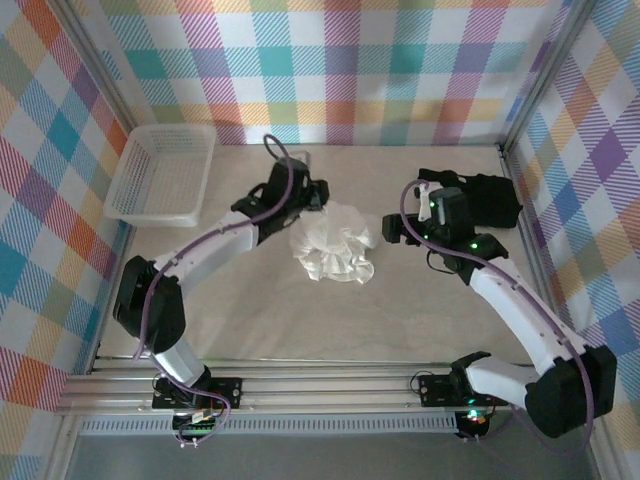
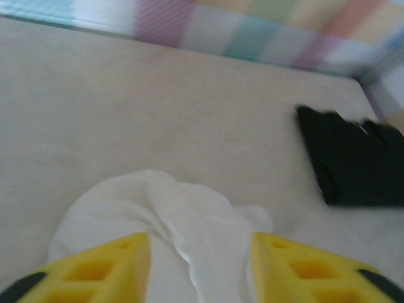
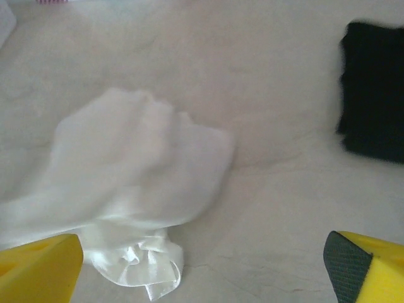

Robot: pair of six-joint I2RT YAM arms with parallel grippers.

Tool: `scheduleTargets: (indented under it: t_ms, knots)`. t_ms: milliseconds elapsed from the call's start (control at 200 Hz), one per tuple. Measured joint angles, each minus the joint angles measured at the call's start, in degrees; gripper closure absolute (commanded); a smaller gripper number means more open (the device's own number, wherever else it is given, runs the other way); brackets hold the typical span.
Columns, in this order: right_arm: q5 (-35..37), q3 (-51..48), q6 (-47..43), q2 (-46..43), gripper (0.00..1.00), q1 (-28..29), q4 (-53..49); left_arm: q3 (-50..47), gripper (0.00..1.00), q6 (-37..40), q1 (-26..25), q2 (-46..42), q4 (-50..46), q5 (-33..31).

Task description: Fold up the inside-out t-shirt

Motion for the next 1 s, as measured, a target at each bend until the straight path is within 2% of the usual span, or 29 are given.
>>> scheduleTargets:
  t_ms: [60, 125, 225, 380, 490, 565, 640, 735, 780, 850, 930, 1000]
  knots:
    - [-2.8, -1.7, 1.3, 3.0, 0.09, 0.1, 1.1, -0.9, 0.41, -1.0, 4.3, 0.2, 0.8, 0.9]
    - [-5.1, -3.3, 2.4, 7.0, 0.12, 0.8, 2.3, -5.0, 0.39, -2.0, 7.7, -1.5, 2.9, 1.0]
    - [-7.7, -4.9, 3.6, 11.8, 0.18, 2.7, 3.9, -13.2, 0.39, -3.1, 9.1, -6.2, 3.1, 1.9]
    - [-9.9, -5.4, 4.4, 15.8, 0.25, 5.1, 5.7, -24.0, 0.38, -4.1, 6.4, -13.9, 3.5, 5.6]
    - [-11.6, -5.5, 5.6, 16.5, 0.28, 6.3, 8.6, -28.4, 0.38, -4.5, 2.9, -15.4, 4.3, 7.4]
    - [-12.4, -5.5, 6.6, 17.4, 0.37, 7.1, 11.8, -30.7, 0.38, -5.0, -0.2, -14.1, 5.4, 9.3]
    - [-12.8, -5.5, 7.2, 19.4, 0.51, 8.2, 14.1, -31.3, 0.41, -5.6, -2.3, -10.7, 6.2, 11.1]
    - [-12.5, -5.3, 8.2, 22.2, 0.71, 8.7, 15.6, -31.0, 0.55, -6.4, -3.1, -5.1, 8.2, 12.4]
    - [-12.1, -5.2, 8.3, 23.1, 0.81, 8.7, 15.8, -30.5, 0.66, -6.4, -3.1, -2.4, 8.9, 12.3]
    - [-10.9, -4.7, 8.3, 23.4, 0.92, 8.7, 15.8, -29.4, 0.84, -6.8, -3.1, 0.1, 9.1, 12.3]
    - [-8.9, -3.6, 8.3, 22.4, 0.96, 8.7, 15.7, -28.2, 0.96, -6.4, -3.1, 1.1, 9.1, 11.7]
    - [-6.5, -2.6, 7.3, 19.3, 0.96, 8.7, 14.7, -27.6, 1.00, -5.4, -2.8, -0.2, 9.3, 10.6]
